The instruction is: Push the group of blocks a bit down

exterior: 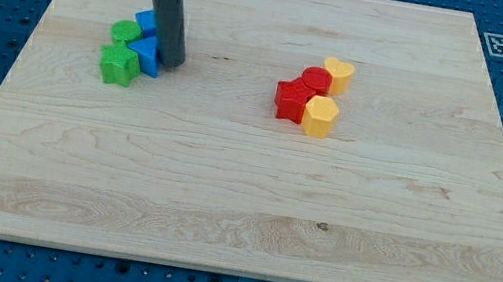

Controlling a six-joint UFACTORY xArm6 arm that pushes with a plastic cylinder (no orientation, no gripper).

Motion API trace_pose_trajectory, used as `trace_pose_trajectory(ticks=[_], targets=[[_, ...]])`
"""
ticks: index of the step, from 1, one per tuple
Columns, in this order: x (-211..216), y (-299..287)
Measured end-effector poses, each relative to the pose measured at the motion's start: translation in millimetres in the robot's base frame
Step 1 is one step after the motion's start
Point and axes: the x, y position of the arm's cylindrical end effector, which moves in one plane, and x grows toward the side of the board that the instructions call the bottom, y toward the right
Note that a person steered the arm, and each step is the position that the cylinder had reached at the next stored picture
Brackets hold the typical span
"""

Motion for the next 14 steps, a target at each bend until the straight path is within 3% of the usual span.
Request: trace_pose_trajectory(ticks=[2, 3, 5, 8, 14], targets=[[0, -12], [-5, 17], [-75, 21], [-68, -35], [-55, -45]])
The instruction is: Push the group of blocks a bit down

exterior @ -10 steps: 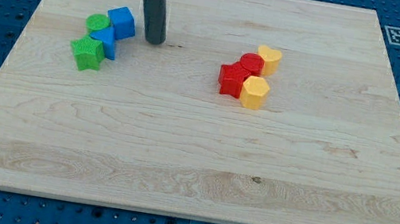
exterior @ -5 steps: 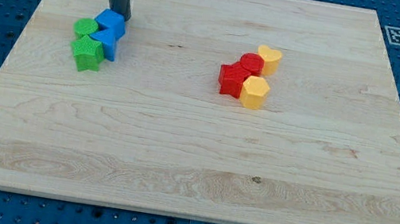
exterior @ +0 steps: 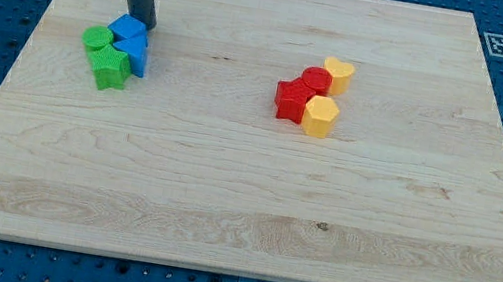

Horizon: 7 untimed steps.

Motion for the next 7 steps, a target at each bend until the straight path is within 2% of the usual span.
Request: trace_pose_trajectory(ticks=[1, 4, 7], targets=[[0, 0], [67, 1], [75, -3]])
